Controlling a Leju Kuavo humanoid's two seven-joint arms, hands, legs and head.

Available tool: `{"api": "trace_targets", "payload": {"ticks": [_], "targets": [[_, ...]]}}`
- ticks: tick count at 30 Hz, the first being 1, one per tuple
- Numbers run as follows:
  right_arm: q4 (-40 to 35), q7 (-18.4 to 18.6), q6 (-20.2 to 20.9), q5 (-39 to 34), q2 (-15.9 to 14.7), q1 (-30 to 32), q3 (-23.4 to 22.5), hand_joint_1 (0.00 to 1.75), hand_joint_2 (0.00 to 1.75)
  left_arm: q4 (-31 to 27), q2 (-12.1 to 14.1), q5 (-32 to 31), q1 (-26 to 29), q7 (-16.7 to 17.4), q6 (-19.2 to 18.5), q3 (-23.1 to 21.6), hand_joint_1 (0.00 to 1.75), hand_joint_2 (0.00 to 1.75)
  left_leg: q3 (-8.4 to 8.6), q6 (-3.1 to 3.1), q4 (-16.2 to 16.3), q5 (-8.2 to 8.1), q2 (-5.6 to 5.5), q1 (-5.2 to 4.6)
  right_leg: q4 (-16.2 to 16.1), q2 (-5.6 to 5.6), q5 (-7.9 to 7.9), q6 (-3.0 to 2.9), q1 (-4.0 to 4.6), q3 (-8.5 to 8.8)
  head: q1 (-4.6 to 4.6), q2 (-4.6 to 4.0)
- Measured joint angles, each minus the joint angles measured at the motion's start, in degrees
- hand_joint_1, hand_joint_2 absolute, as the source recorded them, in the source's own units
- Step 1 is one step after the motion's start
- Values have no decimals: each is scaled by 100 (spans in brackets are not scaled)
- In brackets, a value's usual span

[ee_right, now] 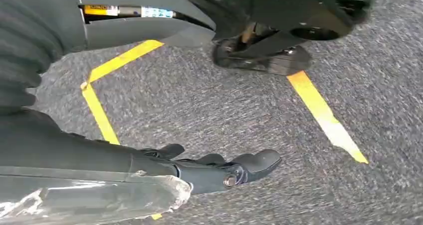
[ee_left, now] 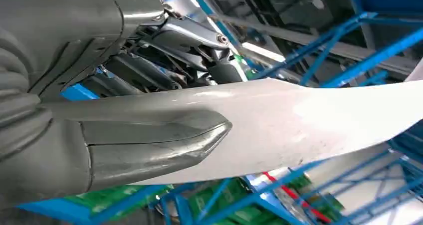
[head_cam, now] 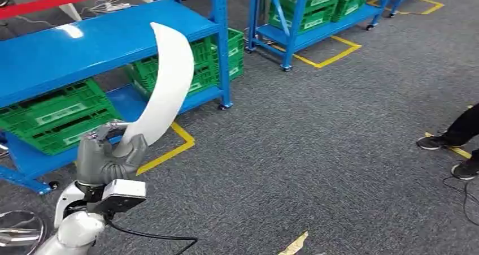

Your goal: Take the parts from the cabinet and place them on the table.

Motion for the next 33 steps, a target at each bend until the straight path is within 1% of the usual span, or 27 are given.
{"api": "trace_targets", "payload": {"ticks": [1, 2, 3, 5, 6, 7, 8, 10, 11, 13, 14, 16, 17, 18, 19, 20, 21, 22, 23, 24, 26, 27, 28, 29, 31, 32, 33], "targets": [[-2, 0, 0, -2, 0, 1, 0, 0, 175, 0, 0, 0, 2, 0, -2, -2, 175, 175, -8, 0, 2, 0, 69, -8, 398, -15, -139, 18, -3, -180, 9, 0], [-2, 2, 0, 0, 0, 14, 0, 0, 175, 0, -4, 0, 6, 0, -4, -2, 175, 175, -9, 0, 3, 0, 134, -11, 524, -20, -126, 30, -5, -224, 7, 0], [-2, 2, 0, 0, 0, 24, 0, 0, 175, 0, -4, 0, 7, 0, -4, -2, 175, 175, -9, -1, 4, 0, 188, -11, 362, -26, 10, 33, -6, -122, 4, 0], [-13, 2, 0, -2, 0, 32, -2, 0, 175, 0, -7, 0, 6, 0, -2, -2, 175, 175, 1, -10, 7, -6, 281, -11, -598, -127, 464, 17, -5, 424, 4, 0], [-22, 2, 0, -2, 0, 26, 0, 0, 175, 0, -11, 0, 5, 0, -4, -2, 175, 175, 13, -22, 12, -13, 321, -18, -1130, -300, 626, 4, -2, 739, 9, 0], [-28, 2, 0, 0, 0, 0, 0, 0, 175, 0, -13, 0, 10, 0, -2, 0, 175, 175, 3, -54, 30, -30, 359, -70, -1345, -444, 526, -8, 60, 831, 17, 0], [-31, 2, 0, 0, 0, -11, 0, 0, 175, 0, -9, 0, 8, 0, -2, 2, 175, 175, -6, -84, 45, -19, 385, -78, -1339, -365, 567, -75, 37, 851, -6, 0], [-31, 2, 0, -2, 0, 7, -2, 0, 175, 0, -13, 0, 8, 0, -2, 0, 175, 175, -4, -119, 42, 0, 479, -69, -1318, -279, 581, -108, 59, 808, -4, 0], [-30, 4, 0, -2, 0, 22, -2, 0, 175, 0, -15, 9, 2, 0, 6, 0, 175, 175, 0, -148, 50, -11, 513, -67, -1342, -238, 609, -152, 45, 808, 0, 0], [-31, 4, -4, 0, 0, 28, -4, 0, 175, -9, -17, 114, 7, 0, 50, 26, 175, 175, -94, -231, 291, -261, 208, -33, -1358, -156, 646, -223, 5, 809, -28, 0], [-31, 2, -4, 0, 0, 16, -4, 0, 175, -9, -17, 166, 17, -15, 52, 50, 175, 175, -279, -253, 733, -520, 109, -14, -1358, -102, 656, -249, 5, 800, -37, 0], [-33, 2, -4, 7, 0, 11, -4, 0, 175, -9, -7, 241, 49, -66, 52, 109, 175, 175, -703, -272, 1646, -887, 51, -3, -1355, 8, 666, -267, 13, 779, -39, 0], [-31, 2, -2, 7, 0, 21, -4, 0, 175, -9, 0, 258, 56, -98, 50, 138, 175, 175, -807, -272, 1846, -904, 47, -3, -1354, 61, 670, -271, 17, 776, -39, 0], [-33, 2, 4, 7, 0, 31, -9, 0, 175, -9, 2, 260, 55, -120, 46, 151, 175, 175, -781, -261, 1782, -780, 46, -3, -1354, 119, 674, -271, 20, 778, -37, 0], [-33, 2, 15, 9, 0, 32, -11, 0, 175, -9, 4, 262, 51, -129, 35, 155, 175, 175, -643, -240, 1495, -545, 35, -3, -1349, 182, 678, -266, 21, 780, -37, 0], [-33, 2, 26, 11, 0, 26, -13, 0, 175, -13, 4, 262, 48, -129, 13, 157, 175, 175, -407, -212, 1014, -267, -8, -3, -1347, 247, 683, -259, 21, 789, -35, 0], [-33, 2, 31, 11, 6, 17, -13, 0, 175, -24, 4, 262, 43, -129, 2, 162, 175, 175, -163, -182, 534, -36, -142, -2, -1346, 306, 687, -253, 19, 794, -39, 0], [-33, 2, 37, 11, 15, 8, -15, 0, 175, -37, 7, 260, 28, -127, 0, 166, 175, 175, -16, -141, 219, 0, -410, 3, -1337, 350, 694, -233, 24, 778, -35, 0], [-35, 2, 39, 11, 15, -11, -20, 0, 175, -42, 4, 258, 14, -127, -4, 168, 175, 175, 34, -131, 73, -35, -411, 26, -1299, 410, 694, -208, 45, 734, -28, 0], [-37, 0, 46, 15, 17, -18, -22, 0, 175, -52, 7, 251, 1, -116, -9, 173, 175, 175, 16, -141, 83, -62, -366, 5, -1298, 441, 721, -166, 20, 679, -33, 0], [-37, -7, 66, 46, 17, 14, -26, 0, 175, -83, 15, 190, 23, -133, 50, 192, 175, 175, 9, -103, 49, -36, -293, -8, -1330, 533, 753, -91, -6, 647, -33, 0], [-37, -7, 66, 52, 15, 19, -31, 0, 175, -103, 17, 192, 30, -157, 63, 201, 175, 175, 30, -57, -32, 9, -195, 48, -1282, 504, 712, -77, -6, 584, -35, 0], [-37, -9, 66, 55, 15, 16, -31, 0, 175, -118, 22, 197, 46, -188, 63, 219, 175, 175, 34, -41, -41, 21, -160, 34, -1133, 255, 577, -54, 26, 513, -6, 0], [-37, -15, 72, 61, 15, -2, -31, 0, 175, -142, 30, 201, 76, -223, 72, 245, 175, 175, 24, -12, -39, 20, -100, 32, -799, 107, 355, -23, 15, 353, 44, 0], [-37, -26, 76, 63, 15, -25, -33, 0, 175, -146, 55, 203, 130, -234, 52, 273, 175, 175, 16, -11, -34, 18, 46, 9, 102, -9, -47, 18, -8, -52, 33, 0], [-37, -31, 76, 63, 15, -22, -33, 0, 175, -146, 63, 201, 138, -229, 29, 273, 175, 175, 9, -10, -31, 16, 107, 8, 397, -24, -118, 39, -13, -190, 42, 0], [-37, -31, 77, 63, 15, -16, -33, 0, 175, -146, 66, 199, 140, -227, 20, 273, 175, 175, 10, -11, -31, 15, 159, 8, 399, -29, -50, 54, -22, -180, 42, 0]]}}
